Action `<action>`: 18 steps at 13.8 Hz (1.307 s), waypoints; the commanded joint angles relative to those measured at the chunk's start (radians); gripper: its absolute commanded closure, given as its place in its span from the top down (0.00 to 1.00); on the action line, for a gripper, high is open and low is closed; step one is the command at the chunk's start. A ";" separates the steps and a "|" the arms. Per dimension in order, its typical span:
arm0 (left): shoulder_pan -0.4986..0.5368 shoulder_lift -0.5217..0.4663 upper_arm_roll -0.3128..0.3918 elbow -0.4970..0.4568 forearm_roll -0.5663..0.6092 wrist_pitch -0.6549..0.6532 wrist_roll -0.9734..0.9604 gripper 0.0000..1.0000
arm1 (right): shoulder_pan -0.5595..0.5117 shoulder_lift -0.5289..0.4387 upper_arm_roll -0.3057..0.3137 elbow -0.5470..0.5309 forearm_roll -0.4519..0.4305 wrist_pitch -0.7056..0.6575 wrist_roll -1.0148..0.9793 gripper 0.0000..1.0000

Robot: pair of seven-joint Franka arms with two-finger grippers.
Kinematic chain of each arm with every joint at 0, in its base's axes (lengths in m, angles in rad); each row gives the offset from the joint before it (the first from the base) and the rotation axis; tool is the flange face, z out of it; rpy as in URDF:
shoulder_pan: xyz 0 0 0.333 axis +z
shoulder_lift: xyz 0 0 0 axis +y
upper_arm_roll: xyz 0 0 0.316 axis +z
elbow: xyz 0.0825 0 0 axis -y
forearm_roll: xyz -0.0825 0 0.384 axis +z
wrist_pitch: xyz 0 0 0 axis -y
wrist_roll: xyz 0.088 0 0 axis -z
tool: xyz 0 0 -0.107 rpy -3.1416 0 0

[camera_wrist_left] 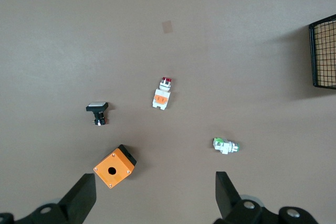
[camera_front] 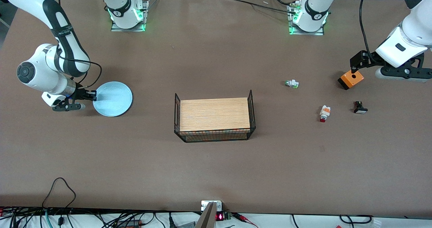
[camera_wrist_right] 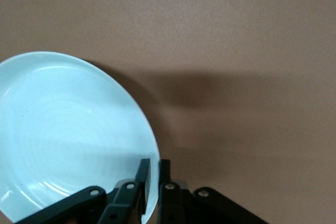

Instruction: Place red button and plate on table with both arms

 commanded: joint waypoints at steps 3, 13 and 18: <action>0.003 0.009 0.000 0.025 -0.009 -0.021 0.000 1.00 | 0.029 -0.083 0.022 0.112 0.015 -0.181 0.090 1.00; 0.003 0.009 0.000 0.025 -0.009 -0.021 -0.006 1.00 | 0.183 -0.107 0.020 0.652 -0.069 -0.784 0.273 1.00; 0.002 0.007 -0.002 0.025 -0.011 -0.021 -0.049 1.00 | 0.184 -0.127 -0.001 0.804 -0.111 -0.831 0.257 1.00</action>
